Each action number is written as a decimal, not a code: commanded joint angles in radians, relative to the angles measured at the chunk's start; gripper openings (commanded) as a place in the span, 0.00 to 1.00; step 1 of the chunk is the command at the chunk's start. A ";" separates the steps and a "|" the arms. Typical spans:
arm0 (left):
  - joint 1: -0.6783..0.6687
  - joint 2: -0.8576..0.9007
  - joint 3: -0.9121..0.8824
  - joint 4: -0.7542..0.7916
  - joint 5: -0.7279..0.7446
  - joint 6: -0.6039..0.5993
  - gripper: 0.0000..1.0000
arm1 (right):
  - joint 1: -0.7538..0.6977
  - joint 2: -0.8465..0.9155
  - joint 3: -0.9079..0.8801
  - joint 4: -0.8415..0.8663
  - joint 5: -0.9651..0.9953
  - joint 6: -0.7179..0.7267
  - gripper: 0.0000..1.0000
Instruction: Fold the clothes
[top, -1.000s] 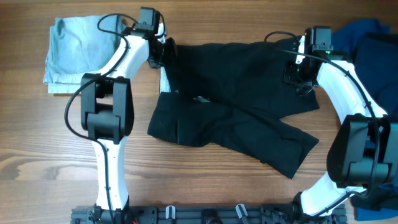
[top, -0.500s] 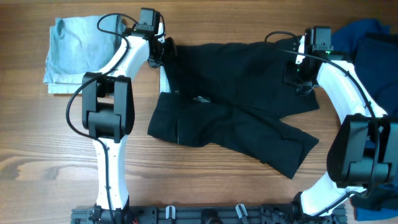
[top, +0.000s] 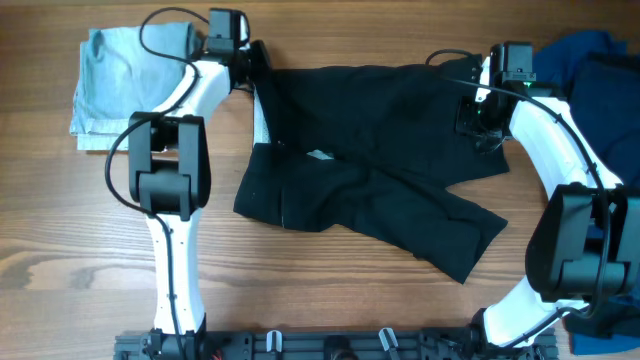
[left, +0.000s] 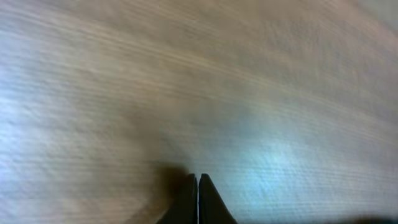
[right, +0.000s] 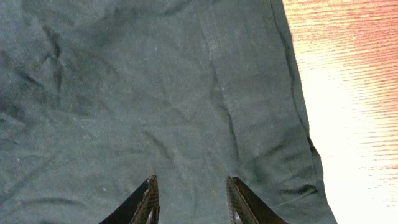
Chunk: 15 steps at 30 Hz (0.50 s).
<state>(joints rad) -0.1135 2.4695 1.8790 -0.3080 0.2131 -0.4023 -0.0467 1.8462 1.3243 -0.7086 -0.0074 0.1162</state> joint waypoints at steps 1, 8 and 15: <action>0.066 0.084 -0.018 -0.002 -0.087 0.006 0.04 | 0.006 0.013 -0.009 0.018 -0.016 0.018 0.36; 0.113 -0.050 0.100 -0.173 -0.019 0.005 0.41 | 0.007 0.013 -0.009 0.020 -0.017 0.018 0.37; 0.085 -0.097 0.118 -0.484 -0.019 0.005 0.51 | 0.008 0.013 -0.009 0.016 -0.018 0.026 0.38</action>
<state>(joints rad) 0.0067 2.4073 1.9778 -0.7021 0.1875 -0.4034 -0.0467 1.8462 1.3243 -0.6891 -0.0074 0.1204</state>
